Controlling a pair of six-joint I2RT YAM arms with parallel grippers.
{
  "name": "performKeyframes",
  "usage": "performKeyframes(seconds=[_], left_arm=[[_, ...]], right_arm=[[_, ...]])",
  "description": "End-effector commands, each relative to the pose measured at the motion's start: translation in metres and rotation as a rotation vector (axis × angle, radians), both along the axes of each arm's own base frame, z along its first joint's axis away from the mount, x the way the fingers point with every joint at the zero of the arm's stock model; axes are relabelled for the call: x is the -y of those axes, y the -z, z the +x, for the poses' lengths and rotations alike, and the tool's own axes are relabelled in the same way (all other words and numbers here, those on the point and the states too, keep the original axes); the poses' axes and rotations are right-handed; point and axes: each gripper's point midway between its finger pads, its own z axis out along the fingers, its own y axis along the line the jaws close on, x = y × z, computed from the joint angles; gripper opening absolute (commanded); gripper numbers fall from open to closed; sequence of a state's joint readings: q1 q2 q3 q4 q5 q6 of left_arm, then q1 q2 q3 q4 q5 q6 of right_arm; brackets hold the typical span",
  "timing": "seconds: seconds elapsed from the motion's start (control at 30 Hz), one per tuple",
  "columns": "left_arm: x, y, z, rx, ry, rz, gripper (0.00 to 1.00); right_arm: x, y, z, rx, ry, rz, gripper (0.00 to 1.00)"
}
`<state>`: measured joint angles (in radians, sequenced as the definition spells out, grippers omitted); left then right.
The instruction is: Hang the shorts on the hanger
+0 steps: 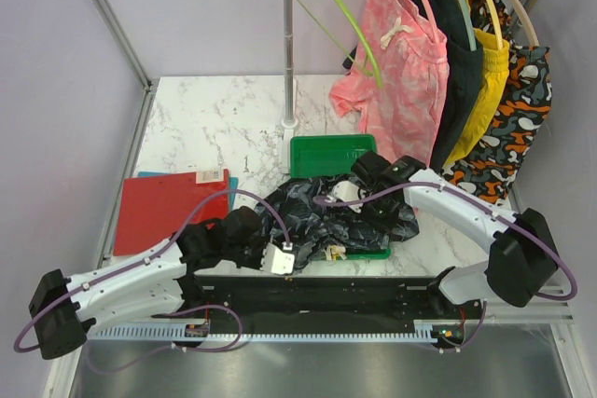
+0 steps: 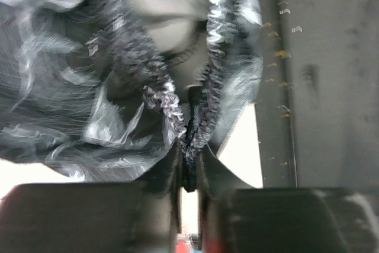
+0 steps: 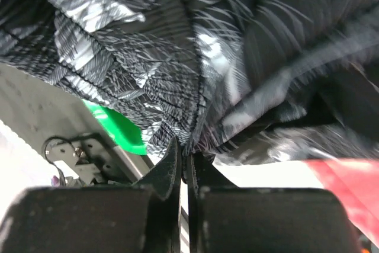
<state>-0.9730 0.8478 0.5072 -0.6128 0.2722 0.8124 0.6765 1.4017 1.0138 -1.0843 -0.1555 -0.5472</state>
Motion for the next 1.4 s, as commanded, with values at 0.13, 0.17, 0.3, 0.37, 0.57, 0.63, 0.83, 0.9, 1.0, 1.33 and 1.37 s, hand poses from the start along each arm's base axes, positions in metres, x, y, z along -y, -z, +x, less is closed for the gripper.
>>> performKeyframes(seconds=[0.13,0.17,0.3,0.37,0.57,0.63,0.83,0.9,1.0,1.33,1.37], left_arm=[[0.003,-0.071,0.054,0.332,-0.133,-0.154,0.02],[0.001,-0.078,0.061,0.375,-0.135,-0.152,0.02],[-0.011,-0.120,0.124,0.614,-0.254,-0.196,0.02],[-0.012,-0.134,0.152,0.658,-0.298,-0.194,0.02],[-0.019,-0.154,0.200,0.818,-0.347,-0.195,0.02],[-0.015,-0.111,0.177,0.702,-0.239,-0.143,0.02],[-0.016,-0.034,0.139,0.545,-0.070,-0.066,0.02],[-0.017,-0.026,0.138,0.462,-0.116,-0.049,0.16],[-0.014,-0.038,0.146,0.364,-0.220,-0.065,0.32],[-0.003,-0.113,0.112,0.168,-0.195,-0.247,0.90],[-0.004,-0.123,0.105,0.181,-0.177,-0.266,0.96]], right_arm=[[0.006,-0.074,0.080,0.312,0.178,0.076,0.00],[0.007,-0.089,0.092,0.357,0.188,0.090,0.00],[0.029,-0.115,0.132,0.464,0.243,0.075,0.00],[0.035,-0.117,0.149,0.480,0.259,0.069,0.00],[0.038,-0.111,0.173,0.460,0.316,0.115,0.00],[0.029,-0.093,0.163,0.384,0.312,0.144,0.00],[0.006,-0.036,0.139,0.175,0.323,0.147,0.01],[0.000,-0.040,0.142,0.182,0.337,0.178,0.12],[-0.002,-0.054,0.145,0.218,0.354,0.205,0.31],[0.003,-0.137,0.097,0.269,0.221,0.309,0.91],[0.005,-0.147,0.079,0.272,0.161,0.340,0.92]])
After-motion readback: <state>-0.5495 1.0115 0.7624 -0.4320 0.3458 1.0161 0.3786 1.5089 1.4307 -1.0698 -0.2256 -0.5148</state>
